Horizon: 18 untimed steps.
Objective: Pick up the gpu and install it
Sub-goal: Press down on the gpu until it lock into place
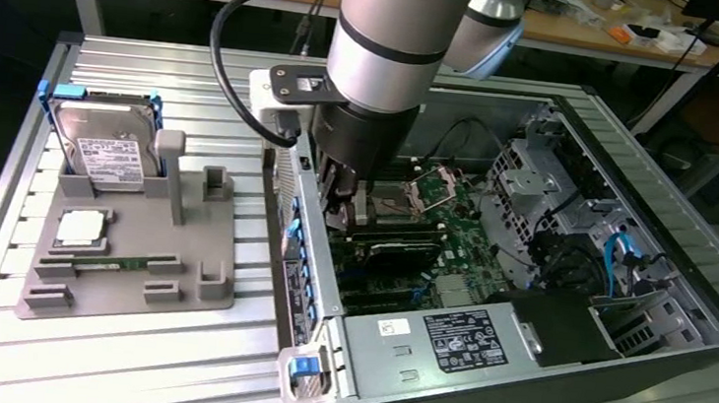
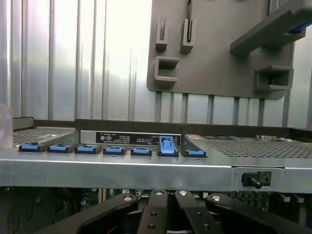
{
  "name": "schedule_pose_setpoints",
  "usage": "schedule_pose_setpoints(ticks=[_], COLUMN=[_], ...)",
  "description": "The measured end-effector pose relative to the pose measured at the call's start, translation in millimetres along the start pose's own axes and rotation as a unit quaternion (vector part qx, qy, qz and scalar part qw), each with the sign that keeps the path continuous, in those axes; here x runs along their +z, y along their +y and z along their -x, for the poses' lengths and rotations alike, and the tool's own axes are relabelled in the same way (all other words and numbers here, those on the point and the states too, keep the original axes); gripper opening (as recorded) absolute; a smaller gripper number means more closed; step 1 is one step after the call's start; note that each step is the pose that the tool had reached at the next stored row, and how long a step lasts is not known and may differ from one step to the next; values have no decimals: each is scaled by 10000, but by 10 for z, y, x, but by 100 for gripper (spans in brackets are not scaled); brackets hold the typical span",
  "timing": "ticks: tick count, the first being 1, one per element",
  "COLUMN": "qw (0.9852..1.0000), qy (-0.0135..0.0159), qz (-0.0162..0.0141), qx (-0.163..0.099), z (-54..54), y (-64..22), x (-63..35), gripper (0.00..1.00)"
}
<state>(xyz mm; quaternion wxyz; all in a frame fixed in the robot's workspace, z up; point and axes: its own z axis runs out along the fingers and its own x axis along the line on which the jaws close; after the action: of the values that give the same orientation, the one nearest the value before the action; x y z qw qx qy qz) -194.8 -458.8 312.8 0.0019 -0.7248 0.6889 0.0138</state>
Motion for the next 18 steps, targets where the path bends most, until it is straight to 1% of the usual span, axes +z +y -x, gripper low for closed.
schedule_pose_setpoints(ticks=[6,15,18], qw=[10000,10000,10000], qy=[0,1,1], qz=[0,1,1], qx=[0,0,0], z=[0,-1,-1], y=[1,5,6], x=[2,46,47], gripper=[11,11,11])
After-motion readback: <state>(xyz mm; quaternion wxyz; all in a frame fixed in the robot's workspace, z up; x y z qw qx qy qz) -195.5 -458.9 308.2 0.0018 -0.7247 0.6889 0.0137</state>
